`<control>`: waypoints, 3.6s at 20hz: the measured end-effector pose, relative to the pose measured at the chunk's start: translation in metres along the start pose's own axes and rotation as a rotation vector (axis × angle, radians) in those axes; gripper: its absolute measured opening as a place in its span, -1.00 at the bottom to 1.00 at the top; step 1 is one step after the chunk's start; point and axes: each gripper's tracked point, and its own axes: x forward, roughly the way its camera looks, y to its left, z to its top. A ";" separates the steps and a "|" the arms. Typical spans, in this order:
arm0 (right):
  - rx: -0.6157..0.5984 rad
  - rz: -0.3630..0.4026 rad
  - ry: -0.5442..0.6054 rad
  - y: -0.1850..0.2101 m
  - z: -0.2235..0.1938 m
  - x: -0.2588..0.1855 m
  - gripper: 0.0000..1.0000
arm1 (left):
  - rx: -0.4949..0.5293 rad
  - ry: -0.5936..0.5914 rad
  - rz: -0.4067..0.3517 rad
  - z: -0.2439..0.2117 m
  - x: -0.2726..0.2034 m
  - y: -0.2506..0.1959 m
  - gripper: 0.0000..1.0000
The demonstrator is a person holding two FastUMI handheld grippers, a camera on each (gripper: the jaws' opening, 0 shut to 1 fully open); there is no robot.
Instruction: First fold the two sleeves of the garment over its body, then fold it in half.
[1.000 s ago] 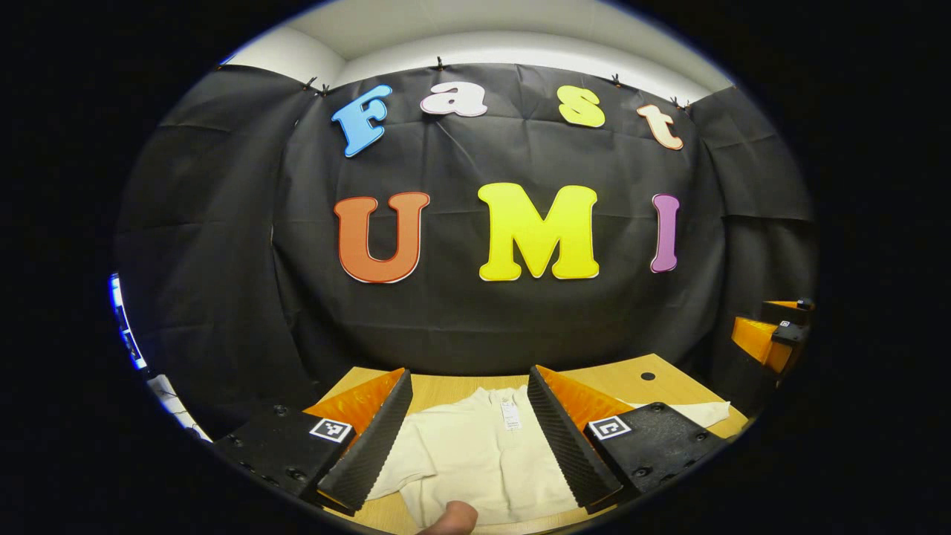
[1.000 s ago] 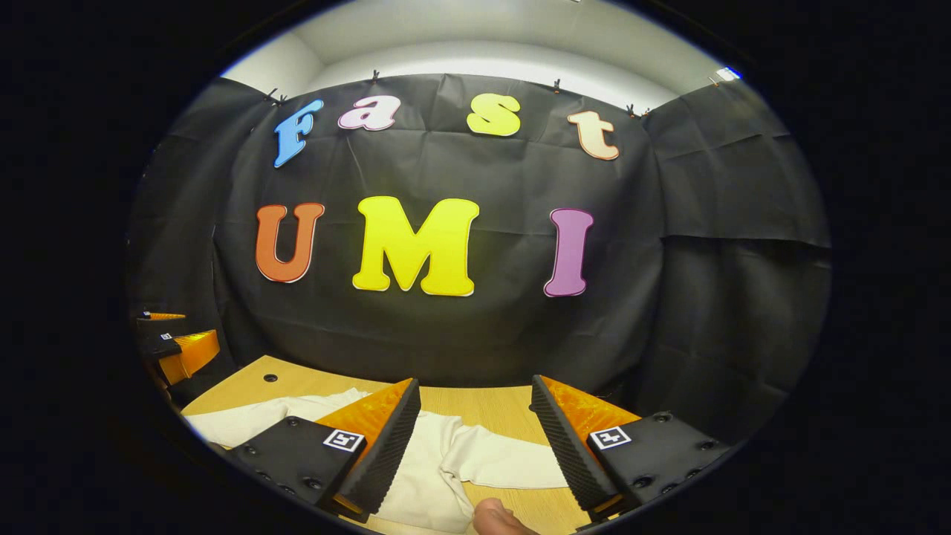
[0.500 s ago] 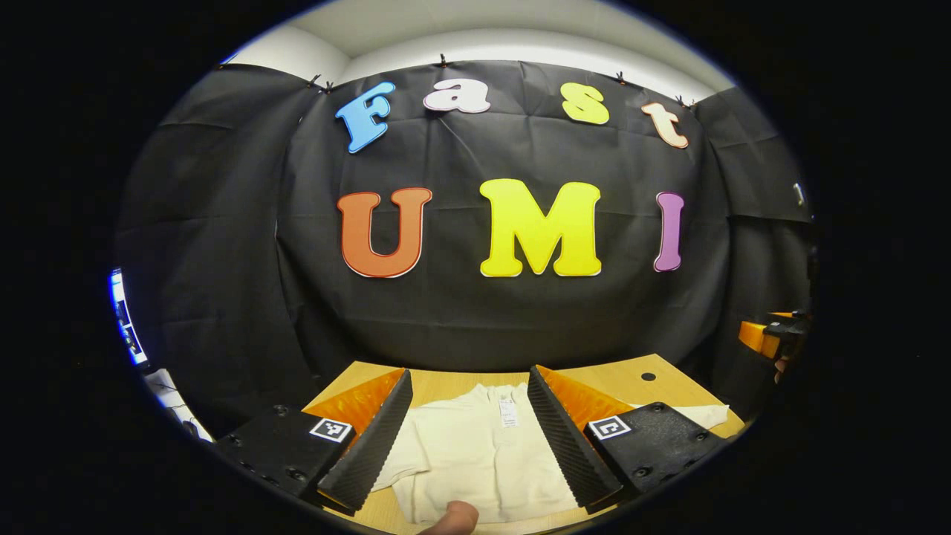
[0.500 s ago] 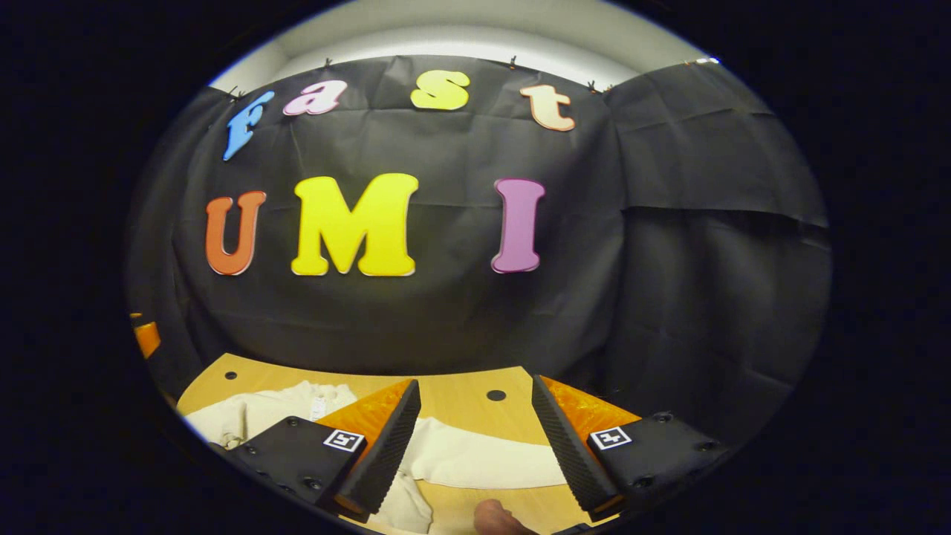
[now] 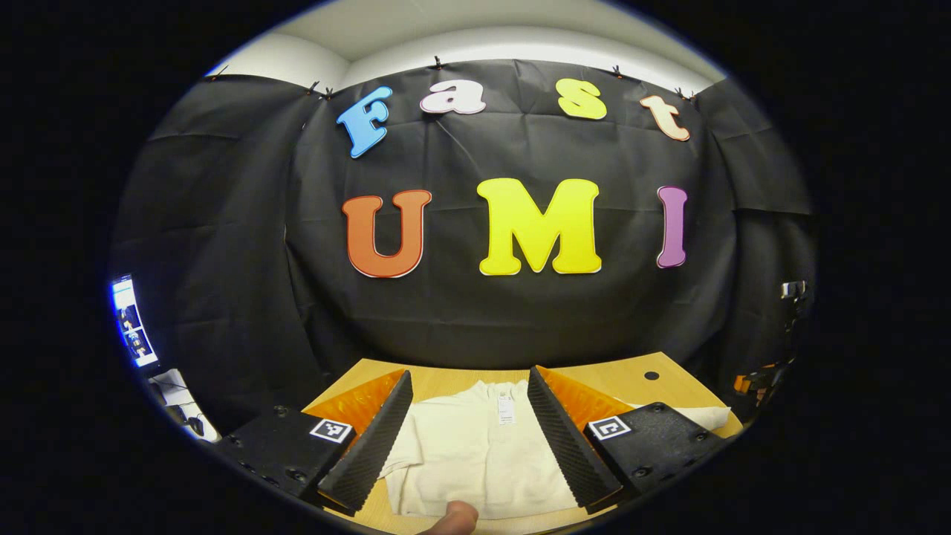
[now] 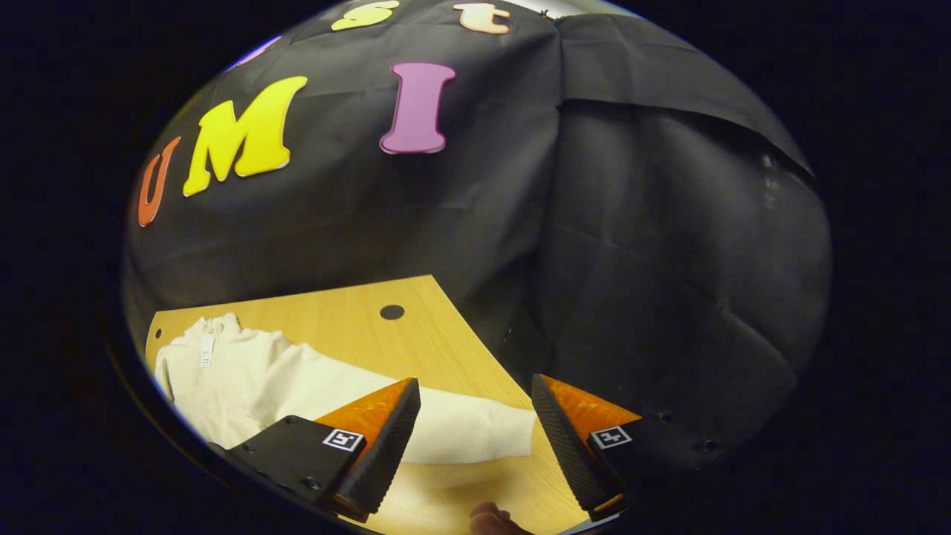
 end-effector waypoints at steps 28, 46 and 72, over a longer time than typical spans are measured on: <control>0.184 -0.069 0.665 -0.026 -0.129 0.158 0.66 | -0.006 0.031 0.092 -0.009 -0.012 -0.020 0.99; 0.259 -0.049 0.677 -0.009 -0.067 0.118 -0.99 | 0.000 0.016 0.096 -0.013 -0.017 0.035 0.99; -0.118 0.420 0.449 0.464 0.068 -0.075 -0.99 | -0.028 -0.009 0.020 -0.041 0.011 0.161 0.99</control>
